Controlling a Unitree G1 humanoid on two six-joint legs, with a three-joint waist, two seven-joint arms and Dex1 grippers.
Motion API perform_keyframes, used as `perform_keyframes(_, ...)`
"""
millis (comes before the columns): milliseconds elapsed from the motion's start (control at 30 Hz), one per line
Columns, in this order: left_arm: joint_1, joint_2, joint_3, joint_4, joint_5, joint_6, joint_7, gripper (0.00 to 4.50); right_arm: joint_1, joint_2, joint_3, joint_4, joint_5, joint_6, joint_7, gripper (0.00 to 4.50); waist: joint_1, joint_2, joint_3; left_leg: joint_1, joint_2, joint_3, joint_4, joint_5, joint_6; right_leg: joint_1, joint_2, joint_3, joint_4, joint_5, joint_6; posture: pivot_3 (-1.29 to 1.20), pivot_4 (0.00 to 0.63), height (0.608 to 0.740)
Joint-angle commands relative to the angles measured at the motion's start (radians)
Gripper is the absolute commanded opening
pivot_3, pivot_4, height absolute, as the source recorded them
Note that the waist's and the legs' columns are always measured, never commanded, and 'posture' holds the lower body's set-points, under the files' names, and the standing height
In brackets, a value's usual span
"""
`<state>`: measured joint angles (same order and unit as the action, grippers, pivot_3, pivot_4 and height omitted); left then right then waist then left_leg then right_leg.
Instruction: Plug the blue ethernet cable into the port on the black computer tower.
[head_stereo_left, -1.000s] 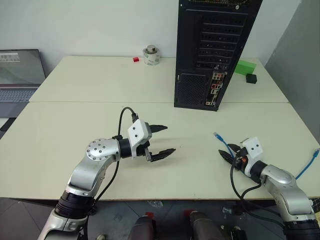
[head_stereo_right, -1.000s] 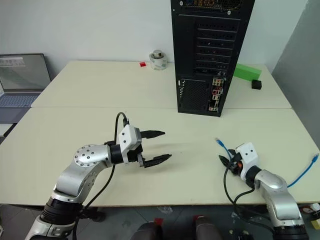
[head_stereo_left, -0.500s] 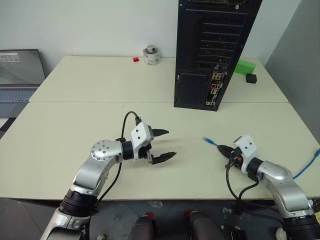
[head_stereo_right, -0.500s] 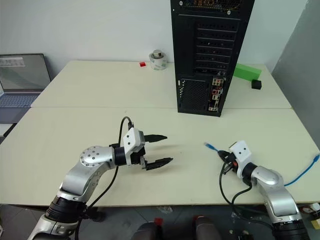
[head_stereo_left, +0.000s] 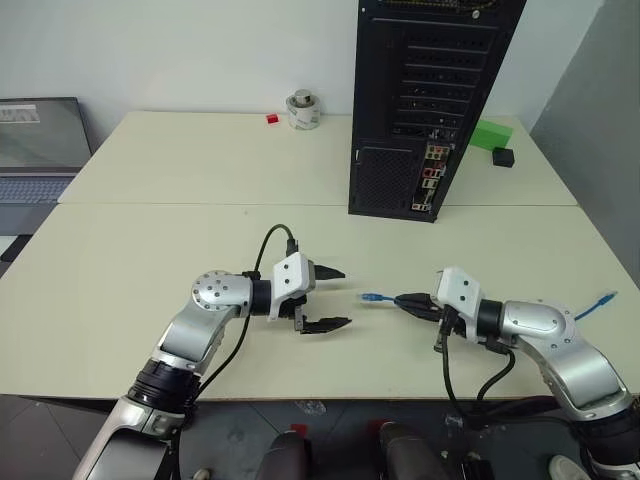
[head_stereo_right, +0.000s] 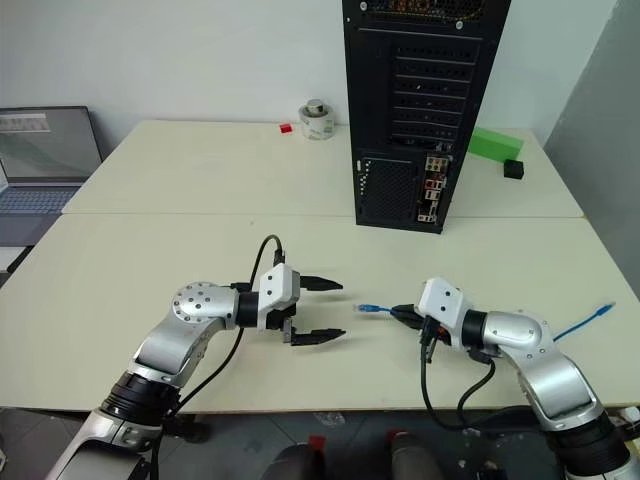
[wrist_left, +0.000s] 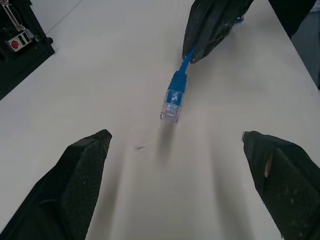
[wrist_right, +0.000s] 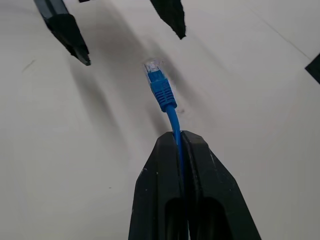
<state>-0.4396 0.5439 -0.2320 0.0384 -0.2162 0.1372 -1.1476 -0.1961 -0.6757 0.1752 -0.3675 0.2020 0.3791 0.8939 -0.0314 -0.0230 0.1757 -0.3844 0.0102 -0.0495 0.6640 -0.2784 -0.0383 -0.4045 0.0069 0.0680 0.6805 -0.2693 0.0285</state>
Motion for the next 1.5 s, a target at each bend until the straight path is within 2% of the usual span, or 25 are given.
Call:
perform_keyframes(33, -0.034, -0.016, -0.013, 0.002, 0.012, -0.038, -0.009, 4.5, -0.029, -0.017, 0.002, -0.044, 0.017, 0.007, 0.031, 0.04, 0.0, 0.0, 0.0, 0.0, 0.0, 0.0, 0.0, 0.0, 0.0, 0.0, 0.0, 0.0, 0.0, 0.0, 0.0, 0.0, 0.15, 0.74)
perform_keyframes(67, -0.036, -0.017, -0.014, 0.005, 0.012, -0.04, -0.011, 4.5, -0.031, -0.017, 0.004, -0.044, 0.015, 0.008, 0.032, 0.04, 0.0, 0.0, 0.0, 0.0, 0.0, 0.0, 0.0, 0.0, 0.0, 0.0, 0.0, 0.0, 0.0, 0.0, 0.0, 0.0, 0.15, 0.74)
perform_keyframes(167, -0.042, -0.017, -0.019, 0.013, 0.012, -0.055, -0.027, 3.98, -0.044, -0.014, 0.009, -0.041, 0.014, 0.012, 0.033, 0.0, 0.0, 0.0, 0.0, 0.0, 0.0, 0.0, 0.0, 0.0, 0.0, 0.0, 0.0, 0.0, 0.0, 0.0, 0.0, 0.0, 0.15, 0.74)
perform_keyframes(700, -0.049, -0.043, -0.027, 0.037, 0.046, -0.096, -0.039, 0.39, -0.065, -0.004, 0.033, -0.043, 0.016, 0.023, 0.026, 0.0, 0.0, 0.0, 0.0, 0.0, 0.0, 0.0, 0.0, 0.0, 0.0, 0.0, 0.0, 0.0, 0.0, 0.0, 0.0, 0.0, 0.15, 0.74)
perform_keyframes(733, -0.048, -0.043, -0.027, 0.039, 0.048, -0.099, -0.038, 0.24, -0.066, -0.004, 0.033, -0.043, 0.016, 0.023, 0.026, 0.0, 0.0, 0.0, 0.0, 0.0, 0.0, 0.0, 0.0, 0.0, 0.0, 0.0, 0.0, 0.0, 0.0, 0.0, 0.0, 0.0, 0.15, 0.74)
perform_keyframes(1000, -0.037, -0.042, -0.026, 0.043, 0.06, -0.115, -0.032, 0.25, -0.069, 0.0, 0.031, -0.043, 0.03, 0.036, 0.029, 0.0, 0.0, 0.0, 0.0, 0.0, 0.0, 0.0, 0.0, 0.0, 0.0, 0.0, 0.0, 0.0, 0.0, 0.0, 0.0, 0.0, 0.15, 0.74)
perform_keyframes(1200, -0.028, -0.045, -0.017, 0.043, 0.066, -0.162, -0.012, 0.25, -0.084, -0.04, 0.004, -0.033, 0.041, 0.025, 0.068, 1.41, 0.0, 0.0, 0.0, 0.0, 0.0, 0.0, 0.0, 0.0, 0.0, 0.0, 0.0, 0.0, 0.0, 0.0, 0.0, 0.0, 0.15, 0.74)
perform_keyframes(1367, 0.034, -0.045, -0.023, 0.017, 0.143, -0.368, 0.064, 0.24, -0.078, -0.13, -0.11, -0.068, 0.201, 0.165, 0.142, 2.86, 0.002, 0.0, 0.0, 0.0, 0.0, 0.0, 0.0, 0.0, 0.0, 0.0, -0.001, 0.0, 0.0, 0.0, 0.0, 0.0, 0.15, 0.74)
perform_keyframes(1500, 0.057, -0.059, -0.016, 0.075, 0.252, -0.608, 0.189, 0.24, -0.077, -0.099, -0.178, -0.079, 0.318, 0.279, 0.098, 3.81, 0.002, 0.0, 0.0, 0.0, 0.0, -0.001, 0.0, 0.0, 0.0, 0.0, -0.001, 0.0, 0.0, 0.0, 0.0, 0.0, 0.15, 0.74)
